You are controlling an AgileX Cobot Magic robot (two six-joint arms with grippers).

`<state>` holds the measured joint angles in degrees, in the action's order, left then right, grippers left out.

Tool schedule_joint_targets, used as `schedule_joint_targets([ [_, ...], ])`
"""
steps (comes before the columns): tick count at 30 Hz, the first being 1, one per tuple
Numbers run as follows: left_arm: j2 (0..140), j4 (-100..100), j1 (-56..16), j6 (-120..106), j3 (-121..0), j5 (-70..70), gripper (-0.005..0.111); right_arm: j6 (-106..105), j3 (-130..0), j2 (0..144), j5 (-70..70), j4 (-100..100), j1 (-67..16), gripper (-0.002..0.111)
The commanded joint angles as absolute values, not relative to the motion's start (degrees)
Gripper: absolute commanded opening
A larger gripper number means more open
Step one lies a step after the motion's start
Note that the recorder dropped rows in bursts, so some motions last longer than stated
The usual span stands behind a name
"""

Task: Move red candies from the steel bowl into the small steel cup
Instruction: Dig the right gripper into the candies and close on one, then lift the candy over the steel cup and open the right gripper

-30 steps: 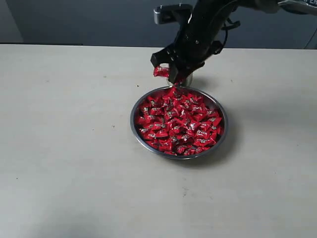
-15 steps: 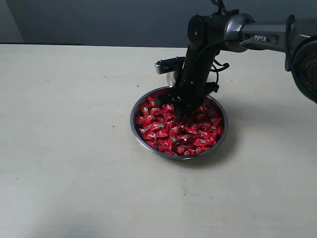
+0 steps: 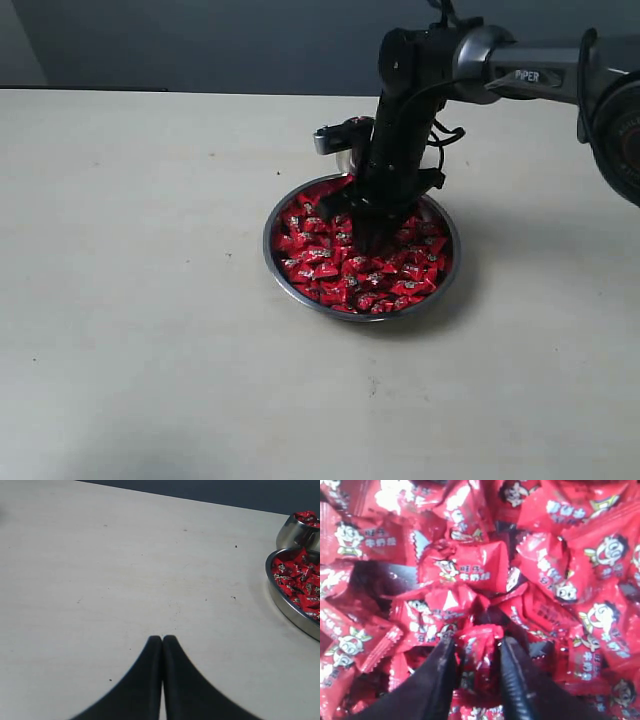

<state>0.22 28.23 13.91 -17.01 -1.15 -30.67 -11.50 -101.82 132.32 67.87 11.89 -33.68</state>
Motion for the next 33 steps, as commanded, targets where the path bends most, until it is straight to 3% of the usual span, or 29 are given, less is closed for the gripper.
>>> schedule_joint_targets([
  [1,0.0,28.3,14.1,-16.9,-1.2,-30.4,0.000,-12.0,-101.9,131.5,69.1,10.6,-33.3,0.000],
  [11,0.0,28.3,14.1,-16.9,-1.2,-30.4,0.000,-12.0,-102.0,124.5,69.5,9.3,-33.3,0.000],
  [18,0.0,28.3,14.1,-16.9,-1.2,-30.4,0.000,-9.1,-104.2,120.3,61.8,5.3,-33.2,0.000],
  [33,0.0,28.3,14.1,-16.9,-1.2,-30.4,0.000,-7.0,-119.7,133.6,57.9,16.3,-27.4,0.000],
])
